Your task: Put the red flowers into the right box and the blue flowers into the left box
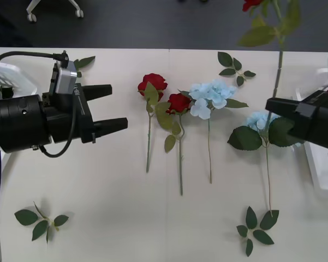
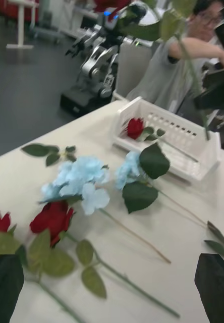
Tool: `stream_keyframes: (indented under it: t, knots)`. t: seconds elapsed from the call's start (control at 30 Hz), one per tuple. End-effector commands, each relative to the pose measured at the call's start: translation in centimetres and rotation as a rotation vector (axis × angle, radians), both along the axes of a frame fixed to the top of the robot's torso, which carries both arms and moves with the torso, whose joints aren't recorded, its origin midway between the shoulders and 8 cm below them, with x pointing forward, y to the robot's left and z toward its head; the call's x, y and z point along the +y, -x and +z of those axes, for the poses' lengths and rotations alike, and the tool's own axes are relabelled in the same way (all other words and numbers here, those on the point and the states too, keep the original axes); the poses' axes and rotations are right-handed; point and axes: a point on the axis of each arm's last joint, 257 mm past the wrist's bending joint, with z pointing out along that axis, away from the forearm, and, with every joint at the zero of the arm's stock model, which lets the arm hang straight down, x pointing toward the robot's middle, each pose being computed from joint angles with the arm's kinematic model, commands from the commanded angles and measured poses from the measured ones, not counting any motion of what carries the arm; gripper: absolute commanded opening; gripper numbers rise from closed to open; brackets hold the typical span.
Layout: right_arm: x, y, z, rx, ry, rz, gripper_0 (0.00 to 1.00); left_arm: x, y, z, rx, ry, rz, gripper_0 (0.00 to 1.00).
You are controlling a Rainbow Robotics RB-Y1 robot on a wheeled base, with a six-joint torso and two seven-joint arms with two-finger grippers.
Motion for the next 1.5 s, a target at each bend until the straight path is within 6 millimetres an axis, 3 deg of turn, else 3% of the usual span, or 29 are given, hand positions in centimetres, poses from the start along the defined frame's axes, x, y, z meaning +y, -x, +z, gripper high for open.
stream_keyframes:
  t: [0.03,0.33,0.6,0.83,1.0,1.2,1.3,1.5]
  knots:
    - [-1.6,0.7,1.2,0.001,0.066,-0.008,0.0,3.5,-1.5,-0.1,0.069,-0.071,0.154,1.0]
    - [-8.9,0.3,-0.9,0.112,0.201,-0.183,0.0,9.7,-3.9,-3.4,0.197,-0.234,0.491,1.0]
    - [-16.4,-0.1,-2.5,0.232,0.334,-0.43,0.0,11.4,-4.8,-5.6,0.362,-0.202,0.678,1.0]
    - [-22.9,0.2,-2.3,0.279,0.443,-0.646,0.0,10.3,-5.2,-6.8,0.508,-0.118,0.78,1.0]
    - [-28.0,1.3,-2.2,0.303,0.57,-0.81,0.0,9.0,-5.3,-7.6,0.578,-0.174,0.837,1.0]
    - [-32.5,3.2,-2.8,0.355,0.667,-0.958,0.0,7.3,-5.5,-8.7,0.644,-0.297,0.868,1.0]
    - [-34.7,4.1,-3.4,0.376,0.72,-1.027,0.0,5.9,-6.8,-9.5,0.686,-0.307,0.895,1.0]
    - [-37.7,4.1,-5.2,0.413,0.76,-1.09,0.0,3.7,-8.6,-10.7,0.759,-0.301,0.93,1.0]
